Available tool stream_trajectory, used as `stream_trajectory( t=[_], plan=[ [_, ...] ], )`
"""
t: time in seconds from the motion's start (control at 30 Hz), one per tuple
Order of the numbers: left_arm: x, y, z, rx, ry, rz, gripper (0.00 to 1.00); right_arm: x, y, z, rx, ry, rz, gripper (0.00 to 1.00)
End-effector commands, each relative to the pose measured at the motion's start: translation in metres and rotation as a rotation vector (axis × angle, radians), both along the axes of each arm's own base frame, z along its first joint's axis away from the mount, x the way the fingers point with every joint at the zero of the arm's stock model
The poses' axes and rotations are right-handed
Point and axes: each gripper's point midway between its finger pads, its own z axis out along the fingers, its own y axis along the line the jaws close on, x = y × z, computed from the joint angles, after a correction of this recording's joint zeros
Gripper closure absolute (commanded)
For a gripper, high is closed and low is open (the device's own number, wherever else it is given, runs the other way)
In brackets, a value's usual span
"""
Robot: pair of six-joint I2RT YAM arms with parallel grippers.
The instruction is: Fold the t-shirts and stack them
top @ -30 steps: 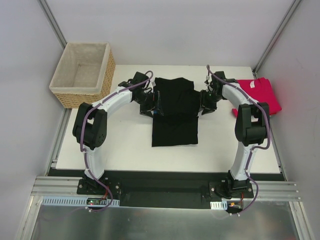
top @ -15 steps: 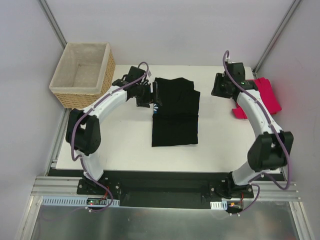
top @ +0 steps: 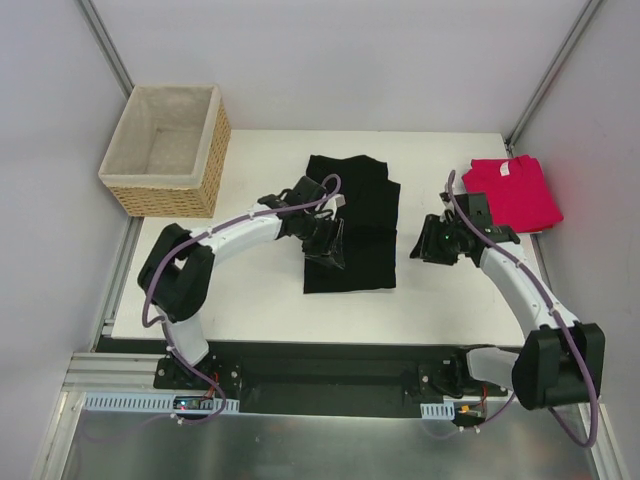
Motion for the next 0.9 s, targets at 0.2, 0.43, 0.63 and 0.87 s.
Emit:
stream_trajectory(
  t=[0.2,0.43,0.63,0.87],
  plan=[
    [0.034,-0.050,-0.016,-0.049,-0.016,-0.051,0.72,-0.028,0.002,0.025,0.036,-0.091,0.027,0.57],
    [0.058,-0.070,-0.020,-0.066,-0.039,-0.061,0.74,-0.038,0.000,0.014,0.028,-0.063,0.038,0.57],
    [0.087,-0.079,-0.034,-0.050,-0.065,-0.035,0.76,-0.039,-0.001,0.010,0.014,-0.049,0.053,0.57],
    [0.129,-0.072,-0.054,-0.023,-0.099,0.018,0.80,-0.042,-0.004,0.013,-0.001,-0.052,0.054,0.57]
  ],
)
